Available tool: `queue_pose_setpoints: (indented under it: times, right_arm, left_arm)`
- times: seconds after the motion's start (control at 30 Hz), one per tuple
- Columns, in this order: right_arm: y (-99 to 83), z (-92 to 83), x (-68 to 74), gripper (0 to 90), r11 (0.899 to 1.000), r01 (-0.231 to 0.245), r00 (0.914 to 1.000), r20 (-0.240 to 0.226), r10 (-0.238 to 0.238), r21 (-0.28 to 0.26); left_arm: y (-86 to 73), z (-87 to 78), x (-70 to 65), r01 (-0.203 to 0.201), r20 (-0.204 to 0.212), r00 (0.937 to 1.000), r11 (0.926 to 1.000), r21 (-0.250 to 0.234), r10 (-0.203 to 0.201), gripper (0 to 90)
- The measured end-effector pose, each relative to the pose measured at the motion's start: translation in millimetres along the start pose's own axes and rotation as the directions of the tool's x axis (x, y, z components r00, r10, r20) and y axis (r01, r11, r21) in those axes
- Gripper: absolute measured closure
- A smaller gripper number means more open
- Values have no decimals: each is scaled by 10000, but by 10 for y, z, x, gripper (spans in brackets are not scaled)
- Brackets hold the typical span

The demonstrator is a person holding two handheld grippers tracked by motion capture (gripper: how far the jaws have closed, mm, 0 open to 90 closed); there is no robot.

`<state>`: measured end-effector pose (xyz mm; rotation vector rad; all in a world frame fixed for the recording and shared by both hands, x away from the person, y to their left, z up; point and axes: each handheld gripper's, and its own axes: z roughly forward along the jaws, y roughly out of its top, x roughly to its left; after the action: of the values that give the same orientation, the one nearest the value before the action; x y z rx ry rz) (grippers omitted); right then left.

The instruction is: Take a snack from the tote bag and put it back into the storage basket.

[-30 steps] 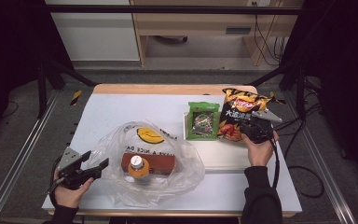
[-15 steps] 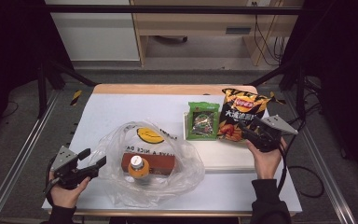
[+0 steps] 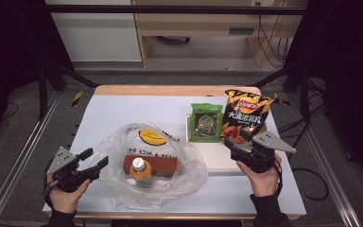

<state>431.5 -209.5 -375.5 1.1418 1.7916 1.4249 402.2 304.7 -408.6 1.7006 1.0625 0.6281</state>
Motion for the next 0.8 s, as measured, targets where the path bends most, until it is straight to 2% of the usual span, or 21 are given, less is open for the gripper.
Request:
queue_pose_setpoints:
  times: [0.2, 0.37, 0.57, 0.67, 0.8]
  right_arm:
    - [8, 74, 238, 358, 9989, 455, 9949, -906, -443, 117]
    - [25, 86, 386, 356, 9975, 689, 9884, -1346, -707, -177]
    - [47, 133, 587, 384, 9925, 1176, 9738, -1923, -1216, -322]
    - [45, 184, 707, 401, 9885, 1490, 9617, -2288, -1509, -256]
    - [42, 234, 828, 414, 9867, 1614, 9489, -2716, -1607, -198]
  left_arm:
    - [21, -19, -1, 78, 82, 9999, 9999, -117, -77, 328]
    - [41, -14, -68, -81, 195, 9998, 9999, -82, 82, 339]
    - [69, 10, -147, -234, 403, 9989, 9997, -35, 235, 362]
    - [79, 7, -169, -304, 447, 9985, 9995, -80, 307, 387]
    - [101, -35, -201, -354, 430, 9984, 9989, -305, 367, 422]
